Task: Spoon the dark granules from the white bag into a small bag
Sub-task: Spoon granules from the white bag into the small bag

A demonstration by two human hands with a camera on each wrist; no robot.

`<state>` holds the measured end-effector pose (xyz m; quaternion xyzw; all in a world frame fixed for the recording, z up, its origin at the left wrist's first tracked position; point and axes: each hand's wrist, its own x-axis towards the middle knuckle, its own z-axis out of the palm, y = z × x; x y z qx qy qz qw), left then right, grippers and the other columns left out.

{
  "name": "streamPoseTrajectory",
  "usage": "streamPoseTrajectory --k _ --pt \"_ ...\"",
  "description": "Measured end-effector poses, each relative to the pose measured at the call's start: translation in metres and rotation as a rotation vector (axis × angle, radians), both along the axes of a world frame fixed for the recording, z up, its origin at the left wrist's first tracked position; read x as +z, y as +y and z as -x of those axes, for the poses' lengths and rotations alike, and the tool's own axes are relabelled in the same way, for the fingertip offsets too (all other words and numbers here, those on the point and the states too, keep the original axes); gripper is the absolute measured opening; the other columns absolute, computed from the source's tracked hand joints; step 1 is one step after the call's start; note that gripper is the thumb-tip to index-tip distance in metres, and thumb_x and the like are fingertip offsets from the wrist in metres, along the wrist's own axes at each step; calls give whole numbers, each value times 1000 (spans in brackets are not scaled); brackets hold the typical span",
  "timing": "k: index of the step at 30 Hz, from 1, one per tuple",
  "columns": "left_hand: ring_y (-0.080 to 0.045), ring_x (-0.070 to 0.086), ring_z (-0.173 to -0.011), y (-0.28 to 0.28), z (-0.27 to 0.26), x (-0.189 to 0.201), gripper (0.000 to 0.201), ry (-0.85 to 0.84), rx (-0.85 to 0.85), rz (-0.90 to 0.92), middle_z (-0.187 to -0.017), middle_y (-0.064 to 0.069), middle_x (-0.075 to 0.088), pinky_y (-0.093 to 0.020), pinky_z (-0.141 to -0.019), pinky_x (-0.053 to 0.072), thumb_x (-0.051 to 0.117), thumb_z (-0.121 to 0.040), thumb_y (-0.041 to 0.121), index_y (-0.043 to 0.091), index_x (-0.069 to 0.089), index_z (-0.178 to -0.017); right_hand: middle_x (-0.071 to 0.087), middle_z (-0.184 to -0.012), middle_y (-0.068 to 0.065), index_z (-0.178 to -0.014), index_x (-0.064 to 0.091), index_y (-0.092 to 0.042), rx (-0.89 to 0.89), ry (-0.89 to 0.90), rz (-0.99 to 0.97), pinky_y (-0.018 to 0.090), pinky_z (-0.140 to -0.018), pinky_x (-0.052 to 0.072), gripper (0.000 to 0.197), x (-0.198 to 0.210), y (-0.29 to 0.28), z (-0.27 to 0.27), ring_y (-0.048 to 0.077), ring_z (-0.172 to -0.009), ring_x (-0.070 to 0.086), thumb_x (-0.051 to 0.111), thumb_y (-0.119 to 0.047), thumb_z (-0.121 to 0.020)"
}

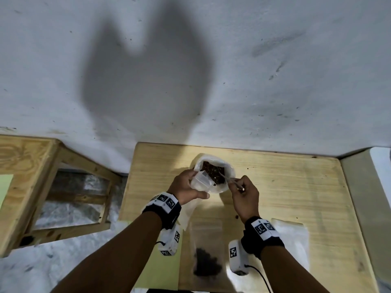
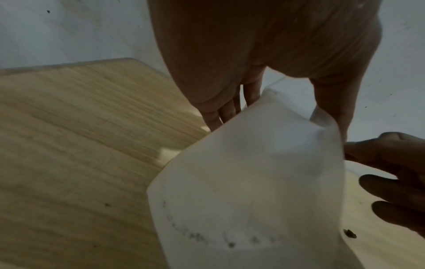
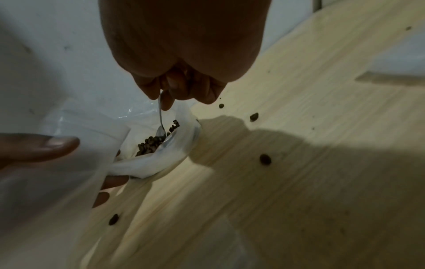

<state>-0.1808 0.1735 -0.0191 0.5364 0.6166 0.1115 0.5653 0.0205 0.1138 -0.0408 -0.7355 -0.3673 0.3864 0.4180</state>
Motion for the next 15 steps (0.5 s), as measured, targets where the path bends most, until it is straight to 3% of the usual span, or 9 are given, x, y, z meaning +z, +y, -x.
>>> streamPoseTrajectory --k 2,4,7,10,15 --pt "-15 60 -114 -1 -1 1 108 -9 3 4 -126 7 61 -39 -99 52 88 -34 52 23 55 -133 55 -66 8 -65 42 -16 -24 46 41 32 -62 37 35 0 1 6 24 -64 48 67 -8 -88" --pt "-14 60 -113 -2 -2 1 107 -15 1 3 -125 8 62 -38 -98 52 88 -34 49 23 56 -132 47 -61 -1 -63 44 -19 -49 119 81 31 -63 35 36 -2 4 12 17 -60 42 68 -6 -85" --pt "-14 61 -111 -2 -3 0 100 -19 -4 0 -121 8 63 -38 -97 53 91 -36 43 23 58 -129 46 -57 -3 -56 47 -26 -99 243 125 30 -59 34 40 -5 6 18 16 -55 41 70 -6 -83" --pt "-15 61 -112 -1 -1 -1 96 -13 -8 0 -122 6 63 -38 -98 52 94 -42 35 21 58 -130 44 -51 -5 -55 46 -24 -189 354 140 26 -53 31 42 -3 9 17 10 -46 38 73 -6 -81" --pt "-17 55 -123 0 4 -3 102 -5 -11 -7 -135 3 57 -36 -104 47 96 -49 26 18 50 -139 41 -54 -5 -56 47 -24 -280 408 128 27 -52 27 40 1 8 2 10 -46 34 73 -7 -81"
